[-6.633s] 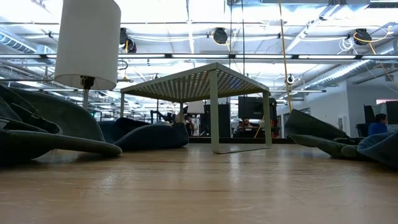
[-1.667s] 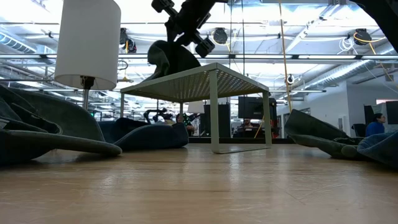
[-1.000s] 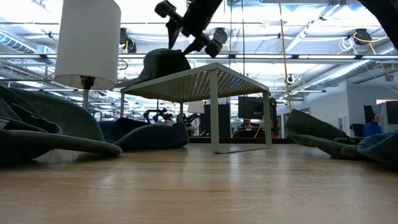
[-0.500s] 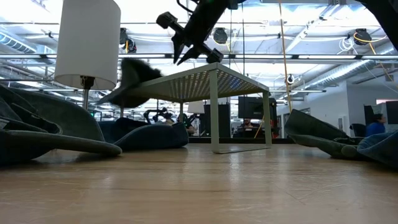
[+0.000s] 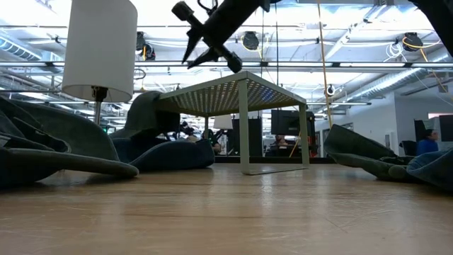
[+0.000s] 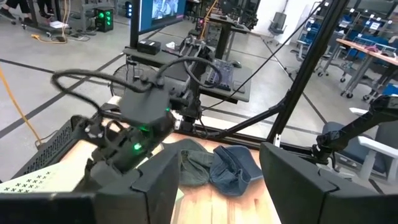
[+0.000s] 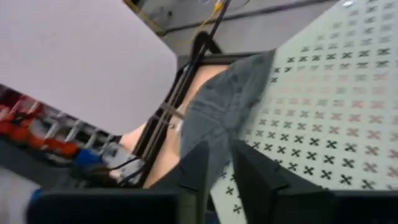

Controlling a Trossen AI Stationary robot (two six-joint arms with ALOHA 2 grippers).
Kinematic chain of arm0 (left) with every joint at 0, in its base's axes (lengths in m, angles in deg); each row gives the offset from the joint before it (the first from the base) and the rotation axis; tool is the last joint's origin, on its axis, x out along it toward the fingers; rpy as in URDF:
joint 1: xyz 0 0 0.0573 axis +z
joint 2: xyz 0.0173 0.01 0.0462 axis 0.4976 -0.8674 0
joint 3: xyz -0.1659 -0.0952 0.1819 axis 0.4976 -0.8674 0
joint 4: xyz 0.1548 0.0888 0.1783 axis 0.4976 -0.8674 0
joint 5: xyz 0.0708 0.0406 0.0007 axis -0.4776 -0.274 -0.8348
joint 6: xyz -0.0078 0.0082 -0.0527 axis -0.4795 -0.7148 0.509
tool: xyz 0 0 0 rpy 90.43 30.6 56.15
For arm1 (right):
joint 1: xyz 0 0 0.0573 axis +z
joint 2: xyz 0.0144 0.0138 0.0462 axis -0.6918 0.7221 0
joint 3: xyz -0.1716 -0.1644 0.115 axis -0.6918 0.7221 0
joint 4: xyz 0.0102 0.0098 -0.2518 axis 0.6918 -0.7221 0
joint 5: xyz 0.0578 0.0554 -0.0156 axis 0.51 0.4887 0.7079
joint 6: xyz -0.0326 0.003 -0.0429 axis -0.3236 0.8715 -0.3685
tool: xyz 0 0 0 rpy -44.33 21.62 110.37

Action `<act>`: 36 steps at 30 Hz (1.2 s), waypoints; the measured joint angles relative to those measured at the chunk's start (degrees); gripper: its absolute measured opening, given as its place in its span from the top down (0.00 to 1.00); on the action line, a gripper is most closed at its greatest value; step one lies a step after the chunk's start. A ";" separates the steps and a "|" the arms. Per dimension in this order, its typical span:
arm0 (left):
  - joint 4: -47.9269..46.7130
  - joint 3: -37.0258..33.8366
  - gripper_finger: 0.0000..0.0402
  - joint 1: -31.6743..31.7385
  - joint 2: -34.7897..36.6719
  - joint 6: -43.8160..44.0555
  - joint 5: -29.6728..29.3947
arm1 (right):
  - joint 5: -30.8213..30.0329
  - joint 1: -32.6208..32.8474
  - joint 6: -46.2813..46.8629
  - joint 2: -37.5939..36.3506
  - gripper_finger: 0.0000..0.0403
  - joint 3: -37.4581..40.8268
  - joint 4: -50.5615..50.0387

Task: Pick & Place hat
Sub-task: Put the top black cap on the shelf

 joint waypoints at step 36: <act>2.84 0.00 0.43 -0.02 0.01 0.53 4.38 | 12.99 -6.54 5.37 2.06 0.71 -0.08 1.76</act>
